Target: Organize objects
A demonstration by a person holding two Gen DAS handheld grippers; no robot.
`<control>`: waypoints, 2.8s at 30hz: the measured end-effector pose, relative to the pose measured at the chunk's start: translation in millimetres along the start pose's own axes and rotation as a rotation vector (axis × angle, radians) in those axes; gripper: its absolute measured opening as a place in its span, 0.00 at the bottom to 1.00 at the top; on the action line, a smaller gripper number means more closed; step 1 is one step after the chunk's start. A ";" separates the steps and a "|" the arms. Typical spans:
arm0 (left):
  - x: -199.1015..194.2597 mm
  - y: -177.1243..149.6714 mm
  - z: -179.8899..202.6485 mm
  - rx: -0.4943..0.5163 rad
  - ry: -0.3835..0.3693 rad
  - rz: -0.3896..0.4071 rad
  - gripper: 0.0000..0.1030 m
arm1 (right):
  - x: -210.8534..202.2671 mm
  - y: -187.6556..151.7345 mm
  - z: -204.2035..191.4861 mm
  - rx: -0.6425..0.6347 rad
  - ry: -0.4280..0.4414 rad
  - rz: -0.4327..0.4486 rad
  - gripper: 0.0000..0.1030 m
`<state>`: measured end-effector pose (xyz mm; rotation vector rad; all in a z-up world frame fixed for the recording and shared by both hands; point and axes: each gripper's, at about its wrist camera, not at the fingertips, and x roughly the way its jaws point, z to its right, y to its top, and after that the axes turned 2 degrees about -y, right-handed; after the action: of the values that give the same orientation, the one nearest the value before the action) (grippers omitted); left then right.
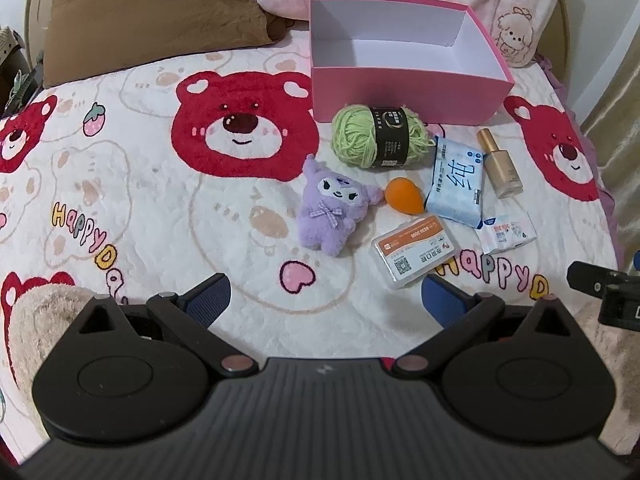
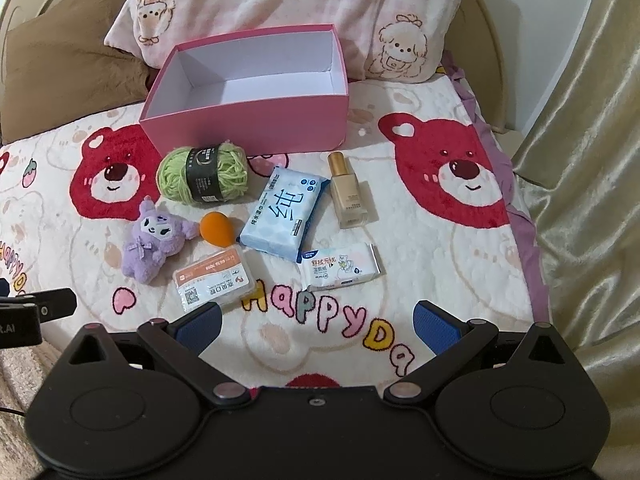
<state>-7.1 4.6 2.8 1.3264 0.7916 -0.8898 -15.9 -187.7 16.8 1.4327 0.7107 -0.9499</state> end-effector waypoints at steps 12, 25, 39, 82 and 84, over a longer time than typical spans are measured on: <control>16.9 -7.3 3.9 0.010 -0.016 -0.028 1.00 | -5.4 1.5 21.4 0.066 0.037 -0.004 1.00; 11.1 -7.8 11.6 0.029 -0.022 -0.023 1.00 | -9.8 0.0 24.7 0.032 0.018 0.012 1.00; 12.4 -10.1 28.6 0.096 -0.014 -0.064 1.00 | -13.8 -4.2 26.8 0.017 0.027 0.025 1.00; 27.8 41.9 33.9 0.112 -0.187 0.033 0.99 | 17.4 -10.4 3.0 -0.312 0.396 0.235 1.00; 50.2 43.9 34.3 0.074 -0.195 -0.008 0.97 | 34.7 -10.6 -5.9 -0.354 0.407 0.189 1.00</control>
<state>54.4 -32.8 -18.2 1.2791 0.6176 -1.0459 -7.8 -184.7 -19.0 1.3555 0.9687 -0.3617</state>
